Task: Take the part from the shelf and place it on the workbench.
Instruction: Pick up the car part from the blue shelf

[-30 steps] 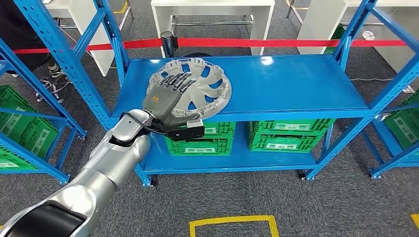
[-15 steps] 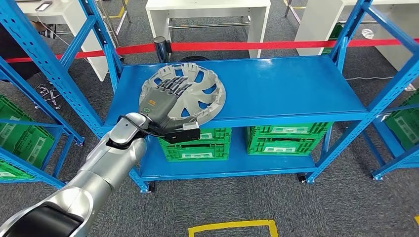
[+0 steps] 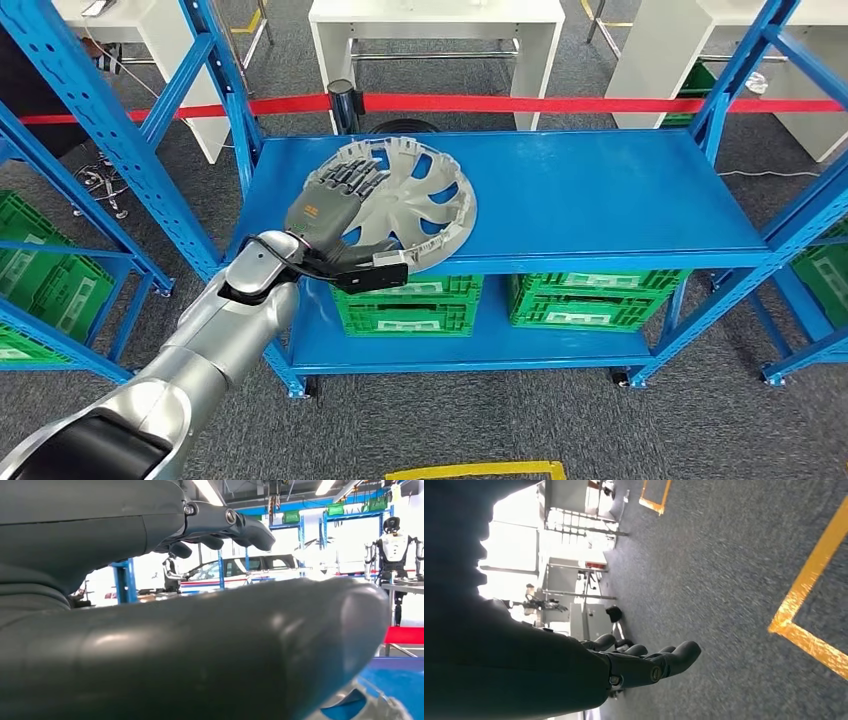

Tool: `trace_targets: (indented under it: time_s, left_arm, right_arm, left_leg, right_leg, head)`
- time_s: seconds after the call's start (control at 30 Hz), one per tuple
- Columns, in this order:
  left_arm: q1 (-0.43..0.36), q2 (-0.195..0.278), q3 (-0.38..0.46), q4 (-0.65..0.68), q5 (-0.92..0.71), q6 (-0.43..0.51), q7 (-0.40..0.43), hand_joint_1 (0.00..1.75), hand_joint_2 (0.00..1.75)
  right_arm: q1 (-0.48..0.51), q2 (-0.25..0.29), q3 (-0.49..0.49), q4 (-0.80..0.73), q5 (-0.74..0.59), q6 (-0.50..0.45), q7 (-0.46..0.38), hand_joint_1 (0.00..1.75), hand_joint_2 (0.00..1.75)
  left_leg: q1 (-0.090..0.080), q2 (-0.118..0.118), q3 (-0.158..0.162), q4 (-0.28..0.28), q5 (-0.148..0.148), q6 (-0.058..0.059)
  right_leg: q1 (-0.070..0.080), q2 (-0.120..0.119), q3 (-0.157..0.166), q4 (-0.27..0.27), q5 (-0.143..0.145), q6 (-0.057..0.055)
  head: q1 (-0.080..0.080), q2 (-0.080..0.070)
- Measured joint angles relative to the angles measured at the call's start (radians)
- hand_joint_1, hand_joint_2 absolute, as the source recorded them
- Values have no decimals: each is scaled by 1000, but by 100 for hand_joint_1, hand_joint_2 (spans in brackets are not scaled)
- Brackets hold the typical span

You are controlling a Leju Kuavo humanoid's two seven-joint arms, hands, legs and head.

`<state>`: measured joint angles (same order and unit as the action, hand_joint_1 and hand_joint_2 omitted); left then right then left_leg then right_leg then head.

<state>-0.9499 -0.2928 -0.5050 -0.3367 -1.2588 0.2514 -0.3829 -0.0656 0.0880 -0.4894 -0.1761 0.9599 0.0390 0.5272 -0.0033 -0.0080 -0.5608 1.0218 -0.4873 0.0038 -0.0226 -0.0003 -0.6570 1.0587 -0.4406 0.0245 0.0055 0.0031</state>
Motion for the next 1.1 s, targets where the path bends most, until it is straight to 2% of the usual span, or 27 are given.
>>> trace_targets:
  time_s: [0.07, 0.1, 0.17, 0.23, 0.3, 0.33, 0.37, 0.4, 0.43, 0.47, 0.53, 0.6, 0.67, 0.7, 0.73, 0.8, 0.83, 0.87, 0.9, 0.93, 0.97, 1.0, 1.03, 1.07, 1.1]
  left_arm:
    - [1, 2, -9, 0, 11, -1, 2, 0, 0]
    - [2, 2, -13, -1, 16, -1, 3, 0, 0]
    - [0, 4, -22, -4, 26, -1, 3, 0, 0]
    - [-3, 6, -31, -5, 32, -1, 3, 0, 0]
    - [0, 9, -38, -4, 34, -2, 3, 0, 0]
    - [3, 11, -40, -3, 35, -2, 3, 0, 0]
    - [6, 12, -41, -3, 36, -3, 4, 0, 0]
    - [7, 13, -44, -3, 38, -5, 4, 0, 0]
    - [7, 14, -46, -3, 40, -6, 5, 0, 0]
    - [6, 15, -48, -3, 43, -8, 7, 0, 0]
    - [6, 18, -53, -2, 49, -14, 13, 0, 0]
    - [6, 21, -56, -1, 55, -21, 20, 0, 0]
    - [5, 22, -58, -2, 62, -26, 29, 0, 0]
    - [3, 22, -59, -2, 66, -30, 33, 0, 0]
    - [2, 21, -61, -2, 70, -36, 36, 0, 0]
    - [4, 21, -63, 0, 79, -51, 40, 0, 0]
    - [8, 21, -63, 2, 85, -58, 43, 0, 0]
    - [10, 22, -63, 3, 90, -64, 47, 0, 0]
    - [12, 22, -63, 3, 95, -68, 51, 0, 0]
    - [12, 22, -63, 3, 99, -71, 55, 0, 44]
    - [11, 22, -63, 4, 102, -76, 61, 0, 87]
    - [9, 22, -63, 4, 104, -83, 71, 0, 131]
    - [8, 22, -64, 4, 105, -95, 86, 0, 175]
    - [6, 23, -64, 5, 107, -111, 108, 0, 175]
    - [5, 24, -65, 6, 109, -132, 133, 0, 175]
  right_arm:
    - [-1, 0, 0, 0, 2, 1, 0, 0, 175]
    - [0, 0, 0, 0, 4, 1, 0, 0, 175]
    - [2, 0, 0, 0, 8, 1, 0, 0, 175]
    - [0, -1, 0, 0, 10, 1, 1, 0, 175]
    - [-1, -1, 0, 0, 11, 0, 1, 0, 175]
    - [0, -1, 0, 0, 11, -1, 1, 0, 175]
    - [1, -1, -1, 0, 11, -1, 1, 0, 175]
    - [2, -1, -1, 0, 11, -1, 1, 0, 175]
    - [2, -1, -1, 0, 11, -1, 1, 0, 175]
    - [2, 0, -1, 0, 11, -1, 1, 0, 175]
    - [0, 2, -1, 1, 11, -2, 1, 0, 175]
    - [-3, 3, -1, 1, 12, -1, 1, 0, 175]
    - [-3, 2, -1, 1, 12, -1, 1, 0, 175]
    - [-3, 2, -1, 1, 13, -1, 1, 0, 175]
    - [-4, 2, -1, 1, 13, -1, 1, 0, 175]
    - [-4, 2, -1, 1, 14, -1, 1, 0, 175]
    - [-3, 2, -1, 1, 15, -2, 1, 0, 175]
    - [-2, 1, -1, 1, 15, -2, 1, 0, 175]
    - [-1, 1, -2, 1, 15, -3, 1, 0, 175]
    - [0, 0, -2, 1, 16, -4, 1, 0, 175]
    - [-1, 0, -2, 2, 16, -4, 1, 0, 175]
    - [-2, 0, -2, 2, 16, -5, 1, 0, 175]
    - [-3, 1, -2, 2, 16, -5, 1, 0, 175]
    - [-4, 2, -2, 3, 16, -4, 1, 0, 175]
    - [-4, 2, -2, 3, 17, -4, 1, 0, 175]
  left_leg:
    - [-3, 1, 3, 5, -8, -14]
    - [-4, 1, 4, 8, -10, -20]
    - [-2, 2, -3, 43, -17, -30]
    - [1, 3, -56, 139, -47, -39]
    - [2, 3, -135, 253, -88, -44]
    - [2, 3, -161, 279, -91, -44]
    - [1, 3, -171, 271, -73, -40]
    - [0, 3, -163, 228, -36, -34]
    - [-3, 3, -142, 161, 13, -24]
    - [-8, 3, -120, 98, 48, -14]
    - [-15, 3, -89, 18, 68, -1]
    - [-17, 3, -78, 4, 62, 4]
    - [-10, 4, -59, -12, 72, 9]
    - [-6, 5, -48, -22, 73, 12]
    - [-3, 5, -40, -28, 72, 14]
    - [-2, 6, -33, -28, 63, 18]
    - [-1, 5, -30, -26, 57, 18]
    - [0, 4, -27, -22, 50, 16]
    - [2, 3, -24, -17, 43, 13]
    - [5, 2, -21, -9, 34, 8]
    - [6, 0, -19, -1, 25, 0]
    - [5, -1, -20, 8, 16, -7]
    - [3, -2, -23, 15, 8, -12]
    - [0, -2, -25, 17, 4, -11]
    - [-2, -3, -26, 16, 3, -3]
  right_leg:
    - [4, -1, 10, -17, -11, -18]
    - [3, 0, 16, -16, -8, -27]
    - [1, 2, 33, -18, -11, -44]
    - [0, 2, 49, -19, -21, -55]
    - [2, 4, 61, -19, -34, -58]
    - [3, 4, 69, -19, -41, -59]
    - [4, 5, 78, -19, -48, -59]
    - [6, 6, 88, -19, -55, -58]
    - [7, 6, 98, -20, -63, -58]
    - [9, 6, 107, -21, -69, -57]
    - [8, 7, 114, -22, -79, -50]
    - [8, 7, 119, -27, -86, -38]
    - [8, 5, 122, -19, -97, -29]
    - [8, 4, 109, 8, -110, -24]
    - [7, 4, 82, 57, -129, -21]
    - [4, 4, -2, 184, -167, -13]
    - [3, 4, -37, 226, -168, -10]
    - [1, 4, -56, 233, -150, -7]
    - [-1, 3, -55, 201, -113, -3]
    - [-4, 2, -37, 140, -67, 1]
    - [-5, 2, -15, 79, -35, 4]
    - [-7, 3, 4, 32, -14, 3]
    - [-9, 5, 15, 5, -7, 0]
    - [-9, 7, 19, -1, -12, -5]
    - [-10, 9, 21, -3, -10, -10]
  head:
    - [0, 0]
    - [-1, 0]
    - [-1, 0]
    - [-2, 0]
    - [-2, 0]
    - [-2, 0]
    - [-2, 0]
    - [-2, 0]
    - [-2, 0]
    - [-2, 0]
    - [-2, 0]
    - [-2, 0]
    - [-1, 0]
    - [0, 0]
    - [1, 0]
    - [2, 0]
    - [2, 0]
    - [2, 0]
    - [2, 0]
    - [2, 0]
    - [2, 0]
    - [2, 0]
    - [2, 0]
    - [1, 0]
    - [1, 0]
